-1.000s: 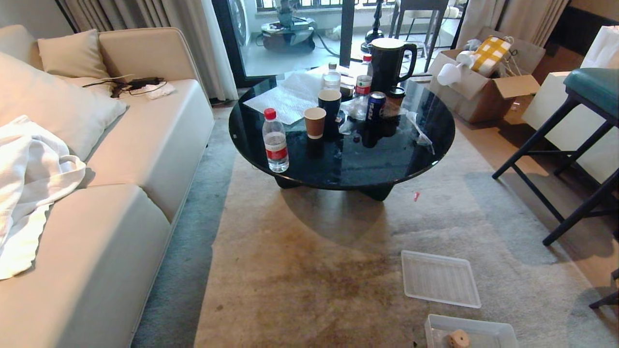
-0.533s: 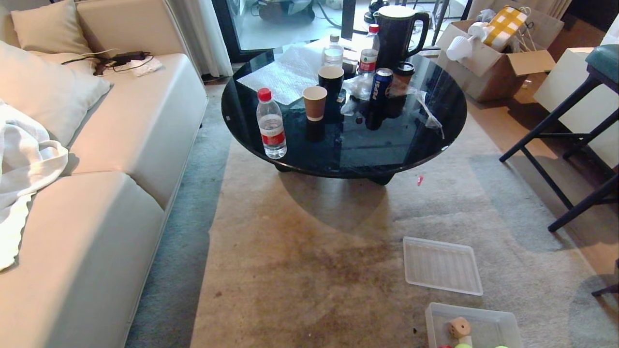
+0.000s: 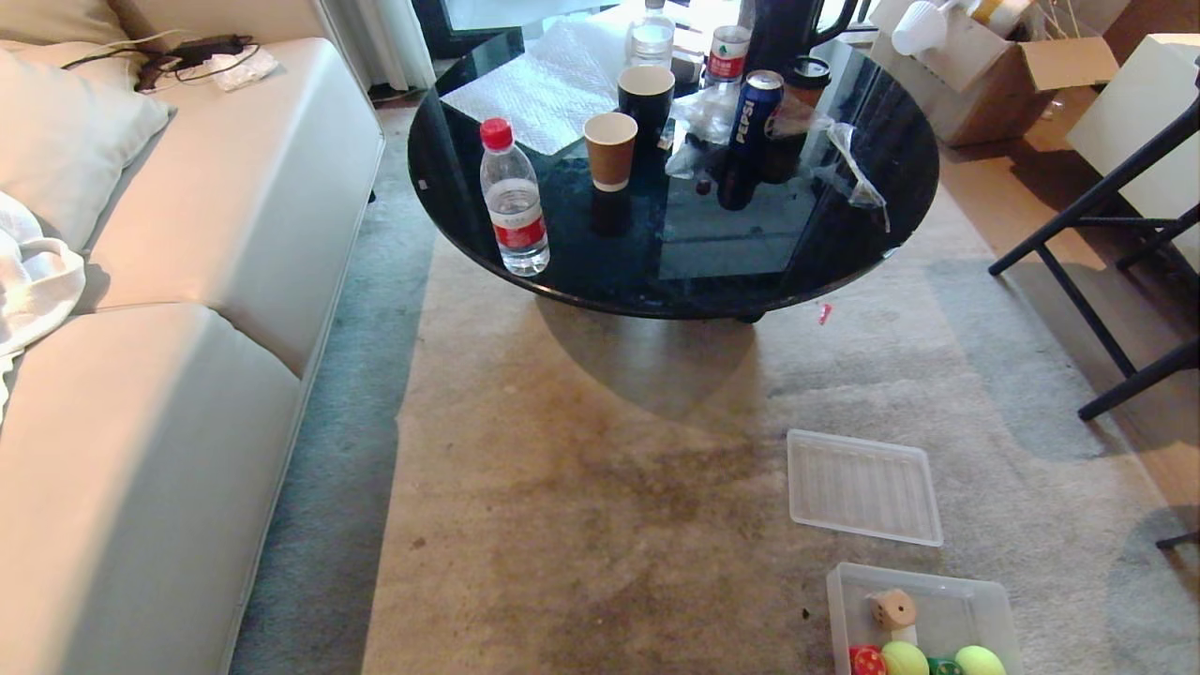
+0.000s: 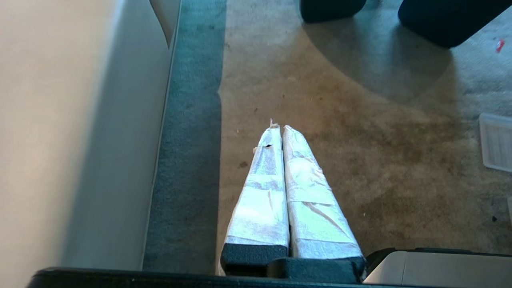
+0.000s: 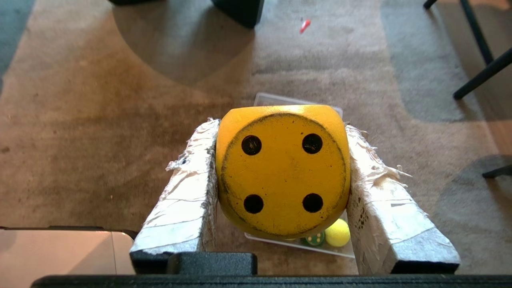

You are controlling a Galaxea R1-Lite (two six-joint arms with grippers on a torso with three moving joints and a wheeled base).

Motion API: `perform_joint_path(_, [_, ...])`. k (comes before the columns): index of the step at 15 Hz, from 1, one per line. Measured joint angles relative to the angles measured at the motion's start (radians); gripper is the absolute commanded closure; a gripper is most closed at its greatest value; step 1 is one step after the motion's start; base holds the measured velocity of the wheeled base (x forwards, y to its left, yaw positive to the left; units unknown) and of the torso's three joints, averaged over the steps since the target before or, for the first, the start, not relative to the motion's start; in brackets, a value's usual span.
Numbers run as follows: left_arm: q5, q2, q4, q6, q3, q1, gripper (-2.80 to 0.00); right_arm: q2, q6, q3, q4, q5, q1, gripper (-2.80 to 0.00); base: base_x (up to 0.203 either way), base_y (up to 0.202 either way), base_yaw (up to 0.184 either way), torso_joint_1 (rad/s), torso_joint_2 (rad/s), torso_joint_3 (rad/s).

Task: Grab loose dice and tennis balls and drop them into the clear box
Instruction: Put the toys in the box

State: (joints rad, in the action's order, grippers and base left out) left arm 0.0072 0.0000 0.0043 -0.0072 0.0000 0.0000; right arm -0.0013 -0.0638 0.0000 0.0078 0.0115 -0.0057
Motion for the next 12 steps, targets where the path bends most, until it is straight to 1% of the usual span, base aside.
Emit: perform_joint_path(12, [0.000,0.000,0.000,0.000,0.000,0.000,0.00,0.000,0.000,0.000,0.000,0.000,0.000,0.00,0.000,0.000,0.000,0.002,0.00,-0.199])
